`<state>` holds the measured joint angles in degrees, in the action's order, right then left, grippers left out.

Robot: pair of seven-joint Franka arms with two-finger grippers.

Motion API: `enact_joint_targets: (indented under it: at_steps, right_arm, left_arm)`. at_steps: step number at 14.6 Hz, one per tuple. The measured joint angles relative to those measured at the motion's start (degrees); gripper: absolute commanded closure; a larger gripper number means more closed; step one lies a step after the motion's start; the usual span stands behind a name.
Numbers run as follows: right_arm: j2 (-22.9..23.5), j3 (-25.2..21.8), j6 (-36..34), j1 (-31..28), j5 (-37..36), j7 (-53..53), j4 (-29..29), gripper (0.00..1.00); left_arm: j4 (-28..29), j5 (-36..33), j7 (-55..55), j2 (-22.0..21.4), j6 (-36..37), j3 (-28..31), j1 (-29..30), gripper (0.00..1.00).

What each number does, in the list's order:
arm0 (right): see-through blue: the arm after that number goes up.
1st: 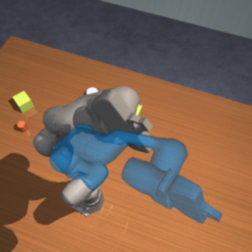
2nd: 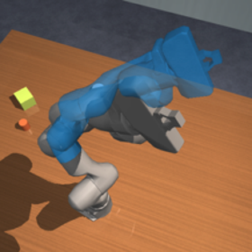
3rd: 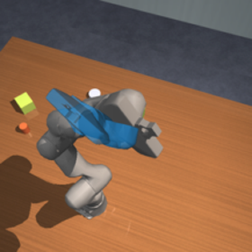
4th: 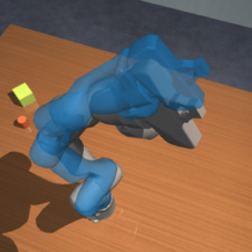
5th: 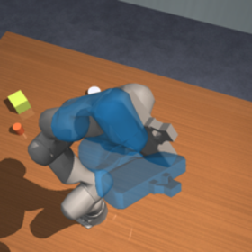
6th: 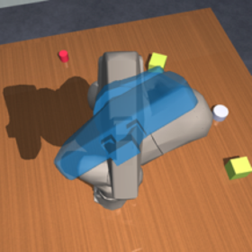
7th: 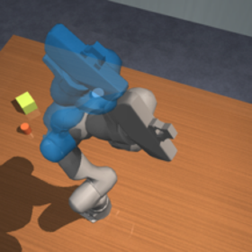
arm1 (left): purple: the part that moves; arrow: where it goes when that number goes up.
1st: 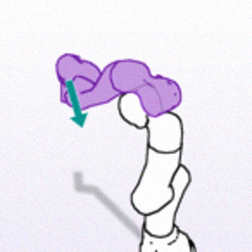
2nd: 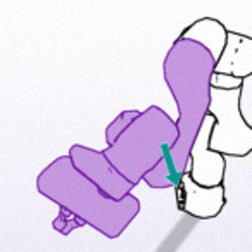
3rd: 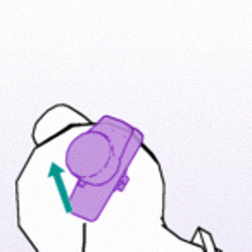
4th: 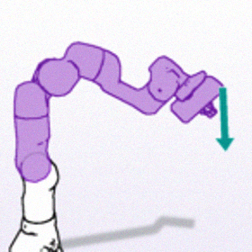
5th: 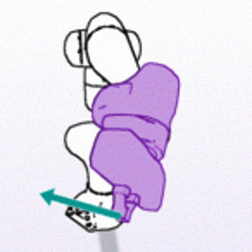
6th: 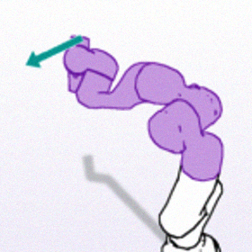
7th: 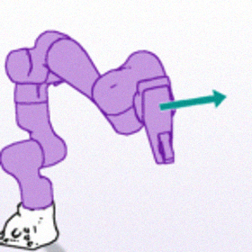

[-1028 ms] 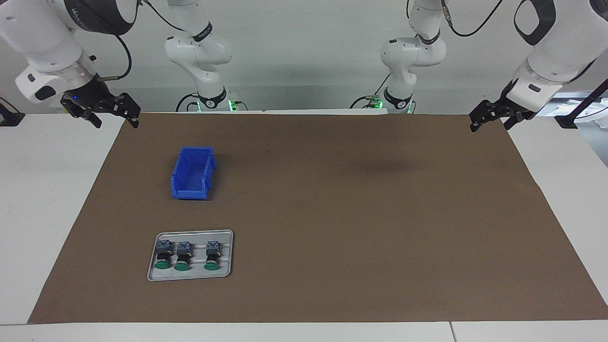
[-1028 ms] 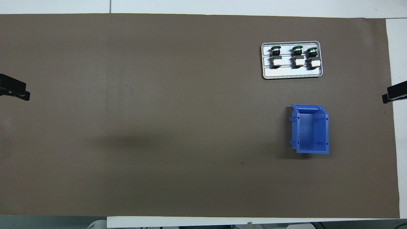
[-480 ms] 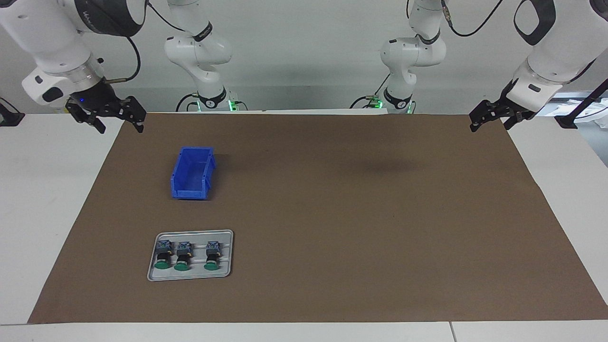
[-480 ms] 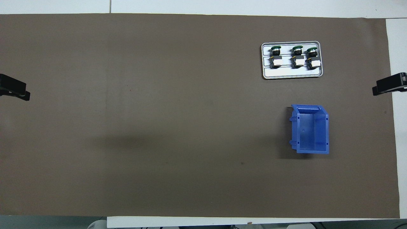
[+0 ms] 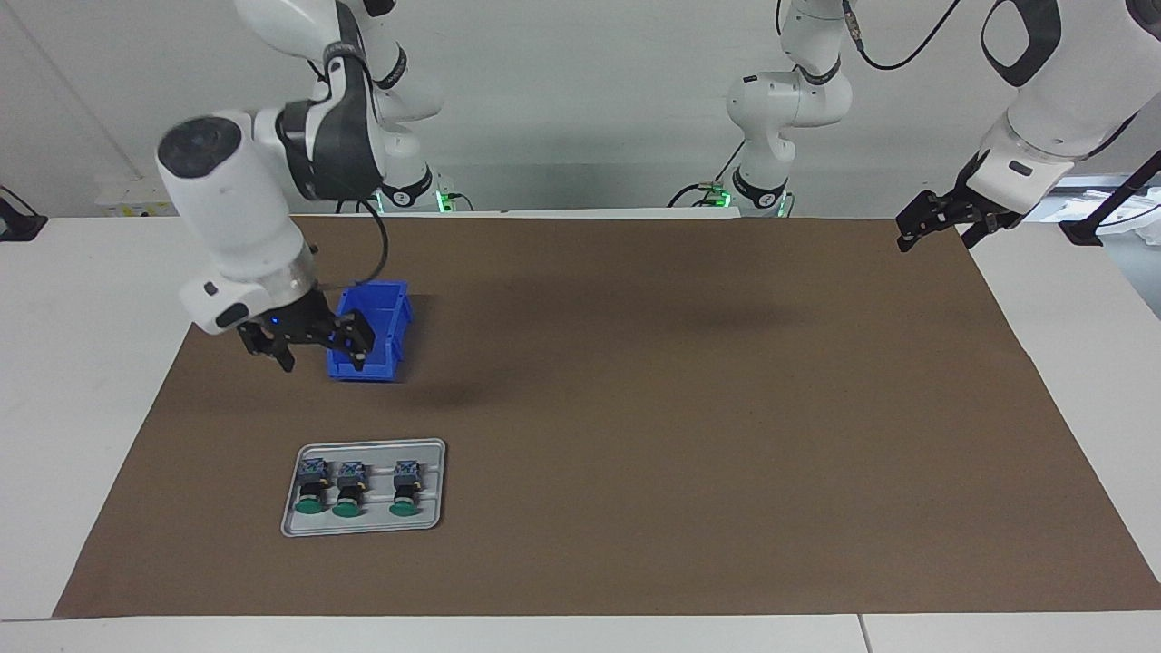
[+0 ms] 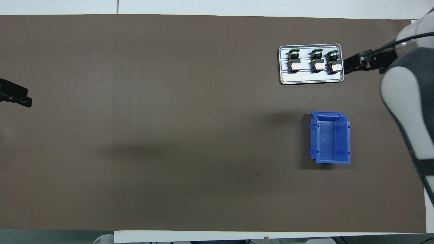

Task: Place and press button with both arms
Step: 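Reach the right gripper to the metal tray and grasp a green button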

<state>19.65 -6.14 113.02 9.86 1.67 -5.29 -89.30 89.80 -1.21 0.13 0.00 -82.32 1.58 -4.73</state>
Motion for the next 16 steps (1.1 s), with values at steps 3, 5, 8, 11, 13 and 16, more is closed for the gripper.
enact_joint_targets:
  at_steps: [3, 5, 8, 11, 13, 16]
  right_arm:
    - [7.4, 0.3, 2.6, 0.1, 1.7, 0.0, 4.5, 0.00]
    - [9.7, 0.6, 4.4, 0.5, 1.7, 0.0, 5.6, 0.00]
    - [11.8, 1.5, 6.8, 0.7, 1.7, 0.0, 5.8, 0.00]
    - [14.5, 2.5, 9.2, 0.8, 1.6, 2.1, 5.8, 0.05]
    - [15.8, 2.5, 10.9, 0.6, 1.6, 4.6, 5.8, 0.09]
    - [17.5, 2.6, 13.6, 0.6, 1.6, 5.6, 5.5, 0.18]
  left_arm:
    - [0.0, 0.0, 0.0, 0.0, 0.0, 0.0, 0.0, 0.00]
    - [0.0, 0.0, 0.0, 0.0, 0.0, -0.1, 0.0, 0.00]
    - [0.0, 0.0, 0.0, 0.0, 0.0, -0.1, 0.0, 0.00]
    - [0.0, 0.0, 0.0, 0.0, 0.0, -0.1, -0.1, 0.00]
    - [0.0, 0.0, 0.1, 0.0, 0.0, -0.1, -0.1, 0.00]
    - [0.0, 0.0, 0.1, 0.0, 0.0, -0.2, -0.1, 0.00]
